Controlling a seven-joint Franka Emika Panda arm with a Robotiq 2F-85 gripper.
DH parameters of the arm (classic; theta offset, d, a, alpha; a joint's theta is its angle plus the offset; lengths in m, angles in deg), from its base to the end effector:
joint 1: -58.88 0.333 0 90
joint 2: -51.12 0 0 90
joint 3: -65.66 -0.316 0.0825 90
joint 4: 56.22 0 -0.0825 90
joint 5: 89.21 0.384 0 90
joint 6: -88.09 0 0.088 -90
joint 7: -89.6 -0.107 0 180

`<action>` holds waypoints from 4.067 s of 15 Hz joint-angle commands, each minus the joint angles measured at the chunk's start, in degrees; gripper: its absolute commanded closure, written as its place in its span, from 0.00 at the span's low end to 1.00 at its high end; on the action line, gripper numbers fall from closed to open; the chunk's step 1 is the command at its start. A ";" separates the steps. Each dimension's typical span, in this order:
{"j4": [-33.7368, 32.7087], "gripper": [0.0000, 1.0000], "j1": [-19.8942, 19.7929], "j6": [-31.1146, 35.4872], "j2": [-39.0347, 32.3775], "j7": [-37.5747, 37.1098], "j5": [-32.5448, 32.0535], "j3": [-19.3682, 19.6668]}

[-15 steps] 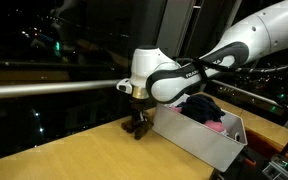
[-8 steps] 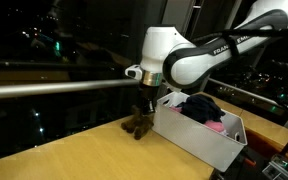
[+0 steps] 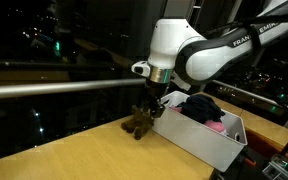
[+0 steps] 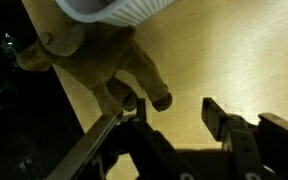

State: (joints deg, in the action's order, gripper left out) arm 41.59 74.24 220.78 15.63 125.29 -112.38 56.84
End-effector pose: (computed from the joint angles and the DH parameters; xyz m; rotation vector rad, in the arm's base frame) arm 0.6230 0.2601 0.2358 2.3433 1.7667 -0.0243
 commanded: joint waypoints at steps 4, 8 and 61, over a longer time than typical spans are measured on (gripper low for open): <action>-3.49 0.00 0.60 -0.36 -3.39 1.52 -1.47 -1.30; -7.11 0.00 0.41 -1.44 -7.21 4.90 -2.47 -0.54; 28.69 0.32 -12.16 3.90 38.33 9.95 10.89 5.93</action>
State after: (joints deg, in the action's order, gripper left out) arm 69.00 62.07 224.43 51.62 134.82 -102.99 62.82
